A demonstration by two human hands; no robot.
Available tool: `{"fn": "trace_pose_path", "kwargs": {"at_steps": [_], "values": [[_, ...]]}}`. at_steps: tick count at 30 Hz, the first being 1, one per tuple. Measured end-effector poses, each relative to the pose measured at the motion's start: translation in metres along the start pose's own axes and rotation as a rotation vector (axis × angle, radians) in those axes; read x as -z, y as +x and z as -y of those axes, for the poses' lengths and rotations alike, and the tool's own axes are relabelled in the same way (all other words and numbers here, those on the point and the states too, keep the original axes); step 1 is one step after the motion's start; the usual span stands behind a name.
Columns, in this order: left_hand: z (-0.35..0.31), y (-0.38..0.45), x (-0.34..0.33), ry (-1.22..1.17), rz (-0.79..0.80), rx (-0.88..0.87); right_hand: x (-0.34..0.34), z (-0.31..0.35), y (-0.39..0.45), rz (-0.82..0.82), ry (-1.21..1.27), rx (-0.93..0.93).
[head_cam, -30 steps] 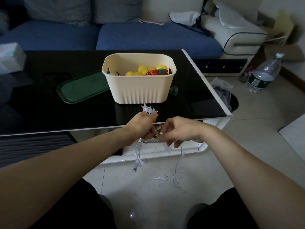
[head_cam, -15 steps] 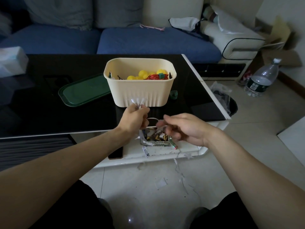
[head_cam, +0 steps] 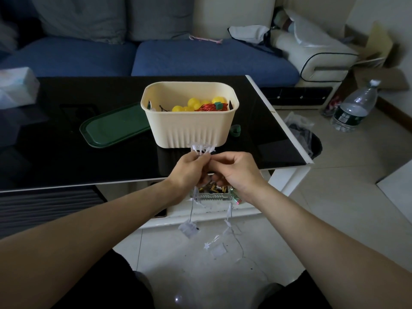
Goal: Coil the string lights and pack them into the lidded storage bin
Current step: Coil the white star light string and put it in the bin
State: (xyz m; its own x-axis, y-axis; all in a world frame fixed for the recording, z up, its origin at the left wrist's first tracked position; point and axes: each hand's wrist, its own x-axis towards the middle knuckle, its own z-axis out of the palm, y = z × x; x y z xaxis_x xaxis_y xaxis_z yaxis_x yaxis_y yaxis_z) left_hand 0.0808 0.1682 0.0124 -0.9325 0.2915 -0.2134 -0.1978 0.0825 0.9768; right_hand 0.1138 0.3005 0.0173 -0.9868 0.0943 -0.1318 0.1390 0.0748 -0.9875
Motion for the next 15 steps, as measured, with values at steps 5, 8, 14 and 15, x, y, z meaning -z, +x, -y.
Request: {"fn": "trace_pose_path", "kwargs": {"at_steps": [5, 8, 14, 15], "values": [[-0.002, -0.002, 0.003, -0.007, -0.041, -0.053, 0.002, -0.002, 0.005, -0.032, -0.129, 0.033], [-0.005, -0.002, 0.006, -0.047, -0.081, -0.062, 0.005, 0.000, 0.005, 0.044, -0.196, 0.053], [-0.010, 0.001, 0.017, -0.087, -0.216, -0.146, 0.022, -0.006, 0.009, 0.241, -0.553, 0.043], [-0.011, 0.001, 0.019, -0.127, -0.200, -0.146, 0.024, -0.009, 0.010, 0.273, -0.609, 0.011]]}}
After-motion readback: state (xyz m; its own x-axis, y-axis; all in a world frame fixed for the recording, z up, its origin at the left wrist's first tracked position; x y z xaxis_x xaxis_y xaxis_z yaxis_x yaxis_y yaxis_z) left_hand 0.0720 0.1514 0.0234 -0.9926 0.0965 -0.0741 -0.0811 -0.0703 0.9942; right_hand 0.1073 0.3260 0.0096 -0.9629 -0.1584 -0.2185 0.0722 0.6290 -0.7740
